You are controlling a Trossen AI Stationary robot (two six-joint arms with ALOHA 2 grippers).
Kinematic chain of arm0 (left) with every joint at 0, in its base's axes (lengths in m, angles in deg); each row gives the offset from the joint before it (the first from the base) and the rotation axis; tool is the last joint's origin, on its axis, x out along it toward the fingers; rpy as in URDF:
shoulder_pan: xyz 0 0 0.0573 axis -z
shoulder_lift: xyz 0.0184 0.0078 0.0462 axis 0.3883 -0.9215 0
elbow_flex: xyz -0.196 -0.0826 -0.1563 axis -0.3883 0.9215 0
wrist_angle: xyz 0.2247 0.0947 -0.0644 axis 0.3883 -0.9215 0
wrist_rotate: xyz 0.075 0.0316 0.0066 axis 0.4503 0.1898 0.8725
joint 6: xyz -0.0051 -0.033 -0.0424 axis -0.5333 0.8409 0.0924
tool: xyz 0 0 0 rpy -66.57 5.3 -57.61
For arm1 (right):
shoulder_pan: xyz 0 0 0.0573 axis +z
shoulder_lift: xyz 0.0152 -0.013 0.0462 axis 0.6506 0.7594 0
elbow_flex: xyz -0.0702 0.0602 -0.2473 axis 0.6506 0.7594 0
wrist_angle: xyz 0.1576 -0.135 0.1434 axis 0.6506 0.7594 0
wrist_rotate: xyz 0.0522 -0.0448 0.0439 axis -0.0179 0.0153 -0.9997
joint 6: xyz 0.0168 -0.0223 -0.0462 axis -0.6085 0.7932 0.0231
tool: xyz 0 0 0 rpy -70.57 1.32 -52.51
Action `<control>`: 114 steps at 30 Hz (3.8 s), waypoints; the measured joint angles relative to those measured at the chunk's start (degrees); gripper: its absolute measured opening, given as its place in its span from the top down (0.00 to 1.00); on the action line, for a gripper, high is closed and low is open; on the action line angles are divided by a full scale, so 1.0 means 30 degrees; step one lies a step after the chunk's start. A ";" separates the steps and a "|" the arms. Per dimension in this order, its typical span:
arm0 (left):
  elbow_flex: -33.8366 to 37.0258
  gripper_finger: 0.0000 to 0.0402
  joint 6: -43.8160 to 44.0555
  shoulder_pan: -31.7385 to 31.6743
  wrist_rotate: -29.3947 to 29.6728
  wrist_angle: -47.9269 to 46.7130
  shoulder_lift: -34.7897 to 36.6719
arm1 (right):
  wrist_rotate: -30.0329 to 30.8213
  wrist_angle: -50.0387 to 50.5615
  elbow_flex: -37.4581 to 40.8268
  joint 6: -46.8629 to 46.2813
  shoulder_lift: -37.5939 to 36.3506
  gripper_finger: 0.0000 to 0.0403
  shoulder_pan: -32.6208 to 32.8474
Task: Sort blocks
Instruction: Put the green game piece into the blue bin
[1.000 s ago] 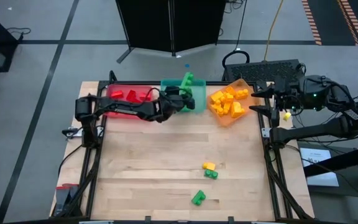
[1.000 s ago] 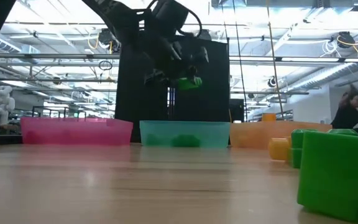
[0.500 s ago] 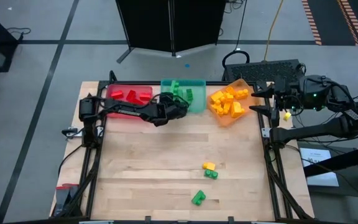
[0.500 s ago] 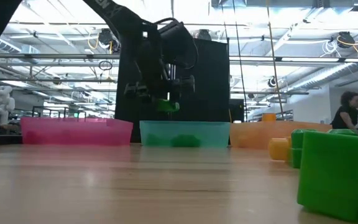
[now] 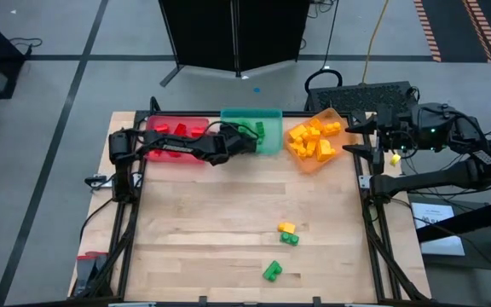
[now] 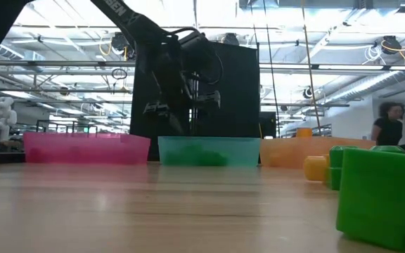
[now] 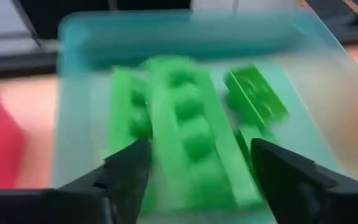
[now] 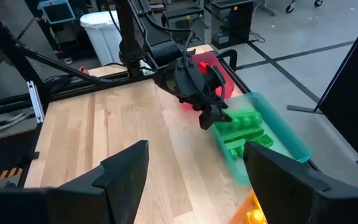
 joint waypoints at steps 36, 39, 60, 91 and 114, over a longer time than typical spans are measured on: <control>-0.2410 0.25 -1.7401 0.9956 -1.1425 1.4422 -0.5723 | -0.0063 0.1219 -0.0003 -0.0330 -0.0580 0.36 0.0006; -0.2623 0.25 -1.7366 1.0205 -1.1697 1.5291 -0.6276 | -0.0063 0.1376 -0.0003 -0.0337 -0.0580 0.36 0.0004; -0.2622 0.25 -1.5680 0.8325 -0.8419 1.1166 -0.6579 | -0.0573 0.1479 -0.0003 -0.1270 -0.0580 0.36 0.0006; -0.2608 0.25 -2.0530 0.8807 -0.9285 1.2023 -0.5811 | -0.0480 0.1545 -0.0003 -0.0694 -0.0572 0.36 0.0005; -0.2681 0.25 -1.8463 0.8866 -0.9800 1.2795 -0.7045 | -0.0479 0.1600 -0.0003 -0.0701 -0.0572 0.36 -0.0001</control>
